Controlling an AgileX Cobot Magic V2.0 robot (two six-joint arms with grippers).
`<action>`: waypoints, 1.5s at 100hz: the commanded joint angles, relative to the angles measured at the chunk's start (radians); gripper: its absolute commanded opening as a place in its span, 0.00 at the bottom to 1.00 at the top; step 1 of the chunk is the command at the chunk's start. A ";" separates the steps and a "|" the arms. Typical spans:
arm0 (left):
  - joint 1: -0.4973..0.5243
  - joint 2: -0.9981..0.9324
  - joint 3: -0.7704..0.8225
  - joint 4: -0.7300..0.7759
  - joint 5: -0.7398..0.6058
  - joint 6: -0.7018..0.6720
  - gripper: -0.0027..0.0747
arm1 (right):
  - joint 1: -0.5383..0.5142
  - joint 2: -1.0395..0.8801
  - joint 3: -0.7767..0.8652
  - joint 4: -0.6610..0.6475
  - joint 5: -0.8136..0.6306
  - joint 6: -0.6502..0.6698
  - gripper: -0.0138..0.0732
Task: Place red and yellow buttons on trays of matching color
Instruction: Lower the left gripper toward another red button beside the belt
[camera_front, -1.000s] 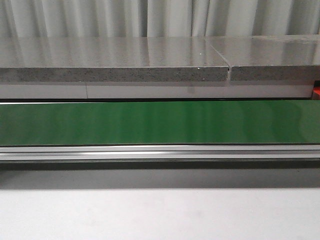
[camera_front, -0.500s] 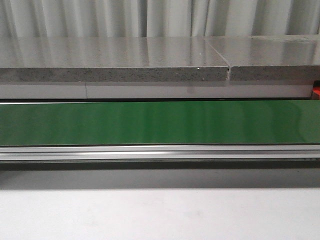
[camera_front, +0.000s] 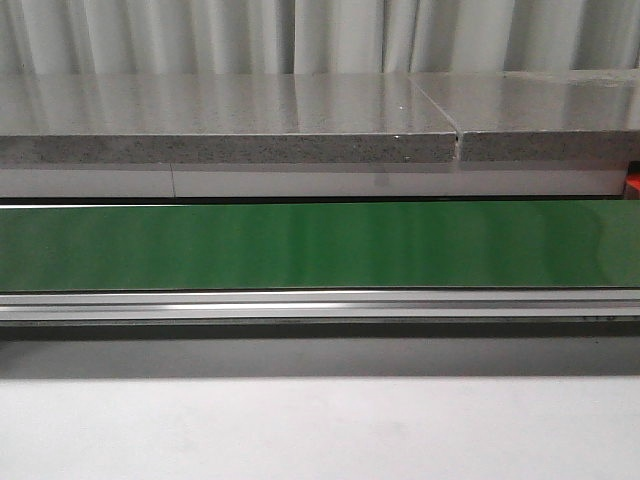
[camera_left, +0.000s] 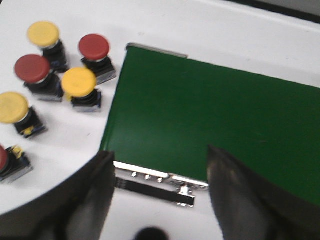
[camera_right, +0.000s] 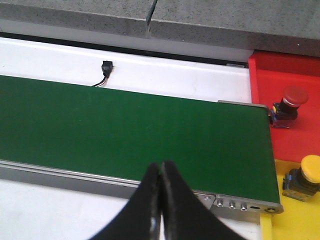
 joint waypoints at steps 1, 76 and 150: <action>0.066 0.016 -0.041 -0.010 0.027 -0.013 0.71 | 0.002 0.000 -0.027 -0.004 -0.068 -0.009 0.08; 0.364 0.456 -0.151 -0.035 0.245 0.004 0.71 | 0.002 0.000 -0.027 -0.004 -0.068 -0.009 0.08; 0.528 0.589 -0.201 -0.016 0.198 -0.004 0.71 | 0.002 0.000 -0.027 -0.004 -0.069 -0.009 0.08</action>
